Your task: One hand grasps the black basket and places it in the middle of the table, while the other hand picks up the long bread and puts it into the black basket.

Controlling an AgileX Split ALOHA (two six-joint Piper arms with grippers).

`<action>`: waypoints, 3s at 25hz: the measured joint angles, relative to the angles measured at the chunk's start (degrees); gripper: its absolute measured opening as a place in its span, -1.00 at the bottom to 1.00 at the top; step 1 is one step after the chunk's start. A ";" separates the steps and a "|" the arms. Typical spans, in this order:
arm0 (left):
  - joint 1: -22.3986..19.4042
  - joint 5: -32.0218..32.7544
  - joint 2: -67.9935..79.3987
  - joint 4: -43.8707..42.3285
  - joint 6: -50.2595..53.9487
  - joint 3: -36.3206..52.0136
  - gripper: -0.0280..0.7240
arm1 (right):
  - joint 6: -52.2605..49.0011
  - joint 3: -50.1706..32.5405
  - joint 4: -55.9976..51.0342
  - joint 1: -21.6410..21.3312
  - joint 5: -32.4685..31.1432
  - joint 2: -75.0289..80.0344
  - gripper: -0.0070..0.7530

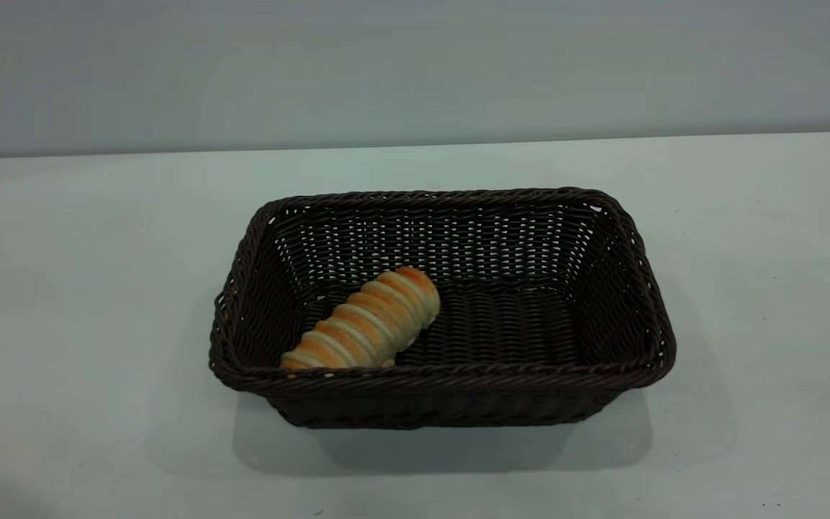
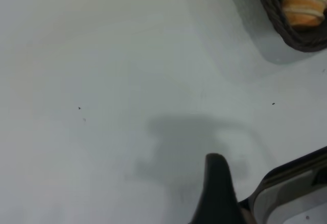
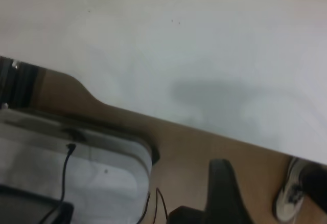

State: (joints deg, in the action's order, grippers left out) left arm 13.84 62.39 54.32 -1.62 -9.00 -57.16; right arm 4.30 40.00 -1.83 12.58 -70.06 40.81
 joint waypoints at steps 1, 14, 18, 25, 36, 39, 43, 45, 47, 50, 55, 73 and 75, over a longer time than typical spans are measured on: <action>0.00 -0.61 -1.83 0.02 0.10 2.01 0.62 | 0.39 -1.24 0.00 0.00 0.44 -2.23 0.37; 0.00 -2.41 -24.19 0.08 2.58 19.18 0.62 | 3.15 -9.82 0.00 0.00 4.17 -25.70 0.37; 0.00 -2.03 -29.77 0.10 2.62 20.94 0.62 | 3.15 -12.19 -0.18 0.00 4.93 -29.07 0.37; 0.00 -1.51 -36.12 0.10 3.90 21.15 0.62 | 3.17 -12.91 -0.22 0.00 5.10 -29.49 0.37; 0.00 4.08 -36.94 2.64 7.01 25.23 0.62 | 3.17 -12.92 -0.22 0.00 5.14 -29.49 0.37; 0.00 3.89 -36.94 2.68 7.16 27.89 0.62 | 3.17 -12.92 -0.22 0.00 5.14 -29.49 0.37; 0.00 1.85 -36.94 2.56 7.15 28.99 0.62 | 3.17 -12.92 -0.22 0.00 5.14 -29.49 0.37; 0.00 1.85 -36.94 2.30 7.15 29.30 0.62 | 3.17 -12.92 -0.22 0.00 5.14 -29.49 0.37; 0.00 1.78 -36.94 2.25 7.15 29.34 0.62 | 3.17 -12.92 -0.22 0.00 5.14 -29.49 0.37; 0.00 1.74 -36.94 2.25 7.15 29.34 0.62 | 3.17 -12.92 -0.22 0.00 5.14 -29.49 0.37; 0.00 1.67 -36.94 2.25 7.15 29.34 0.62 | 3.17 -12.92 -0.22 0.00 5.14 -29.49 0.37; -9.60 1.95 -51.95 2.42 7.15 29.34 0.62 | 3.17 -12.92 -0.29 -11.69 5.14 -39.10 0.36; -9.66 2.04 -53.42 2.42 7.15 29.34 0.62 | 3.17 -12.92 -0.29 -11.80 5.14 -40.50 0.36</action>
State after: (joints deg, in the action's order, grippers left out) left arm 4.18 64.44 0.90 0.80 -1.85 -27.82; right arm 7.46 27.08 -2.12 0.77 -64.92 0.30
